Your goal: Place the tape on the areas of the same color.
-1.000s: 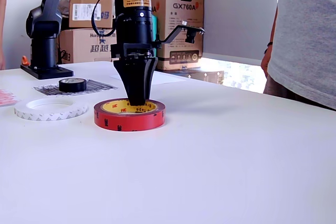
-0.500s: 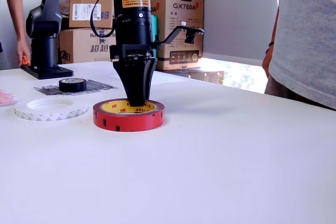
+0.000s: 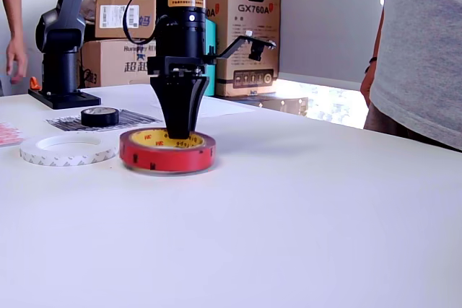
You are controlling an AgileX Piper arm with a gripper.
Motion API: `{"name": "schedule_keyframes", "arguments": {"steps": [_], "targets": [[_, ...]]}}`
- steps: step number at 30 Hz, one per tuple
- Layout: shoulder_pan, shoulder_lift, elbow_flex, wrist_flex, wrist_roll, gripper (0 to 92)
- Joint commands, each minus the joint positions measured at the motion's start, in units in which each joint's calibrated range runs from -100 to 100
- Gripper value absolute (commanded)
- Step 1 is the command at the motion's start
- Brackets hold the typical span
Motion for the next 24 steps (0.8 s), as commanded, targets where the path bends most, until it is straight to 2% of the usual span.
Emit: {"name": "schedule_keyframes", "arguments": {"steps": [1,14,24], "targets": [[0.28,-3.29,0.06,-0.98,0.19,13.9],[-1.22,-9.65,0.33,4.02,0.1,13.9],[-9.43,-12.93,0.61,5.97,-7.92,13.9]]}}
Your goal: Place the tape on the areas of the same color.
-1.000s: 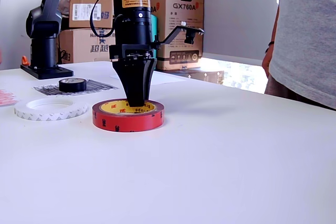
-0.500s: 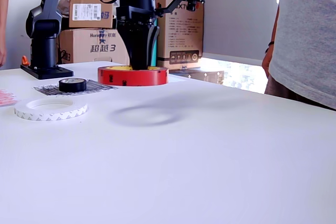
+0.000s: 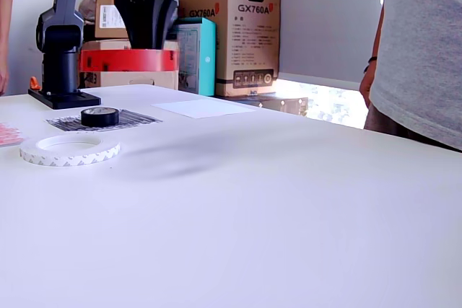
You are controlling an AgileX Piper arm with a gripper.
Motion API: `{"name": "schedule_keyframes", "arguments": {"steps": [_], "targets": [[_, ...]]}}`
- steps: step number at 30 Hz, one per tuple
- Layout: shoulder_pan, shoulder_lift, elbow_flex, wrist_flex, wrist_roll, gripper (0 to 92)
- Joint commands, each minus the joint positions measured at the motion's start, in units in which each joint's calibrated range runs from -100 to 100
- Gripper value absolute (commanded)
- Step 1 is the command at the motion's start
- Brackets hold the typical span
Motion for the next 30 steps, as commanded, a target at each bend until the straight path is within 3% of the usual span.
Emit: {"name": "schedule_keyframes", "arguments": {"steps": [1,8,17,30], "targets": [[-4.73,-0.59,-0.29,-0.09,-5.13,13.9],[-13.18,-2.28,-0.65,-0.26,-14.22,13.9],[-18.78,-5.08,-0.19,-0.51,-22.32,13.9],[-17.6,-8.92,5.26,-0.77,-22.65,13.9]]}}
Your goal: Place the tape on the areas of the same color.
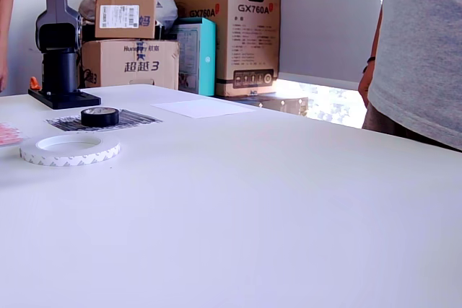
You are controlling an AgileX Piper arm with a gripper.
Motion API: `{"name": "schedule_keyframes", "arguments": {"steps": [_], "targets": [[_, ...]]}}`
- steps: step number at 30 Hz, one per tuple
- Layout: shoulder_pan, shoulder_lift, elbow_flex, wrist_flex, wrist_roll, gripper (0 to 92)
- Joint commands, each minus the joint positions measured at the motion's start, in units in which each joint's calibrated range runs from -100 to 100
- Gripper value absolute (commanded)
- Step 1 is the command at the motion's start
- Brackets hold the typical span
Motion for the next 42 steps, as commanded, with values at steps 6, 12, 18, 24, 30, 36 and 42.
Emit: {"name": "schedule_keyframes", "arguments": {"steps": [6,12,18,24,30,36,42], "targets": [[0.3,-0.39,6.97,-0.41,0.48,13.9],[-0.25,-0.48,11.15,-1.52,0.48,13.8],[-0.49,-1.14,14.87,-10.77,0.23,13.8],[0.22,-12.17,25.87,-11.53,0.07,13.8],[0.85,-26.39,45.31,-20.1,-2.47,14.2],[0.53,-37.34,61.4,-28.33,-5.5,14.4],[-0.02,-38.46,63.22,-29.69,-5.91,14.4]]}}
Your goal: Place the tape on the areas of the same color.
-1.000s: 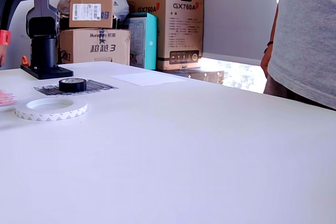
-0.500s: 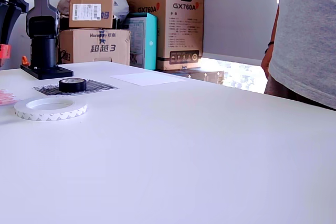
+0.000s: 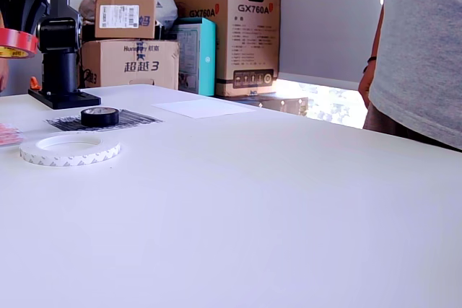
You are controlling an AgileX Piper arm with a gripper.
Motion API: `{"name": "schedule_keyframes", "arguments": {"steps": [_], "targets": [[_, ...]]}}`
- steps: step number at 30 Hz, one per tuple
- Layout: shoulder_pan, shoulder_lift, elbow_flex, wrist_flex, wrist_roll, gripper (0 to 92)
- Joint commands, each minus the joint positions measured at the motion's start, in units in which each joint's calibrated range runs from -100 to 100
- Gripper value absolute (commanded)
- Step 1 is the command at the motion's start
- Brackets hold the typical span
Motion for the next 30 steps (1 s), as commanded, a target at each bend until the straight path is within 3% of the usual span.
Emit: {"name": "schedule_keyframes", "arguments": {"steps": [1,13,30], "targets": [[-0.89,-3.95,8.75,-2.28,-0.25,14.4],[-8.23,8.21,6.57,-13.22,-6.47,14.4],[-8.15,16.34,3.12,-13.31,-6.07,14.3]]}}
